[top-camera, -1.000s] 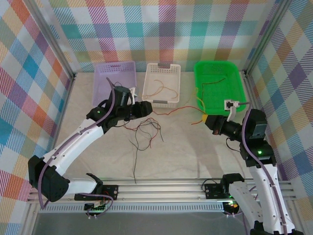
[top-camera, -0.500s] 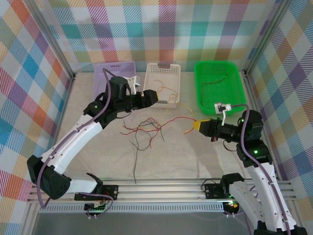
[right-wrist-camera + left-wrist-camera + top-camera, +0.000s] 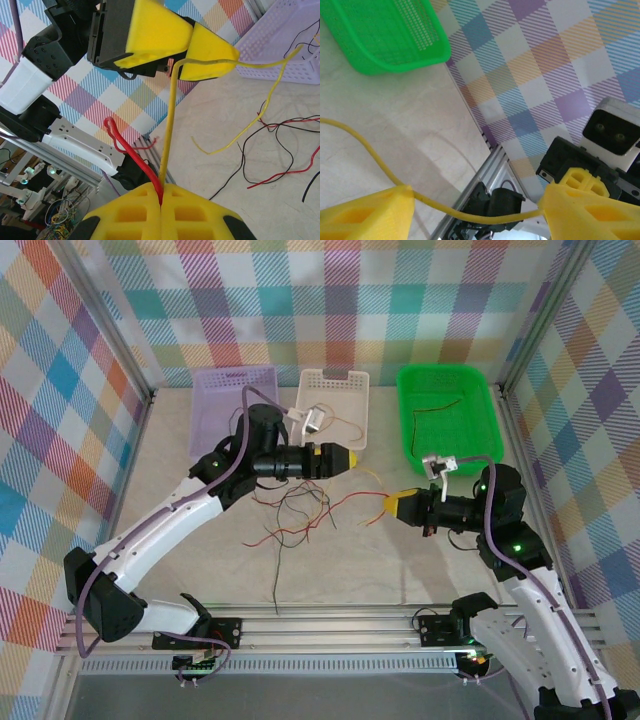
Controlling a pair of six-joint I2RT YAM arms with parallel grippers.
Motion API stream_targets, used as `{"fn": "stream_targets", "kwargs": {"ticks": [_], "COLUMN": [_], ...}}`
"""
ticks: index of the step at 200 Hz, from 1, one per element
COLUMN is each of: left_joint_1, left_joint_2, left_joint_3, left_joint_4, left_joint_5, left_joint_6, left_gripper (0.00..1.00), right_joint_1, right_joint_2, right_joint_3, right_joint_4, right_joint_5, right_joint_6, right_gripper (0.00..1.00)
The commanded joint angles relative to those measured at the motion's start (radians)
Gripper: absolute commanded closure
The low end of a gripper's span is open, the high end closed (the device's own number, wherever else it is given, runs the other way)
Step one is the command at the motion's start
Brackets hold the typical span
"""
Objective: Untangle the cables
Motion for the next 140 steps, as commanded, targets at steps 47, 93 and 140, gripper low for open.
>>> {"fn": "stream_targets", "kwargs": {"ticks": [47,93,140], "left_joint_1": [-0.032,-0.044,-0.044], "left_joint_2": [-0.064,-0.086,-0.159], "left_joint_3": [-0.045,-0.058,-0.158], "left_joint_4": [-0.086,-0.120,0.105], "left_joint_5": [0.130,0.001,-0.154], "left_joint_6": [0.135,0.140,-0.115], "left_gripper": [0.33,0.33,0.30], "right_joint_1": [0.041,0.067,0.112], "right_joint_2": [0.003,0.006,0.009], "right_joint_3": [0.013,0.009,-0.003], "right_joint_4": [-0.017,0.009,0.008], "right_joint_5": [0.062,0.026,0.047], "right_joint_6": [-0.078,-0.077,-0.092], "right_gripper": [1.00,1.00,1.00]}}
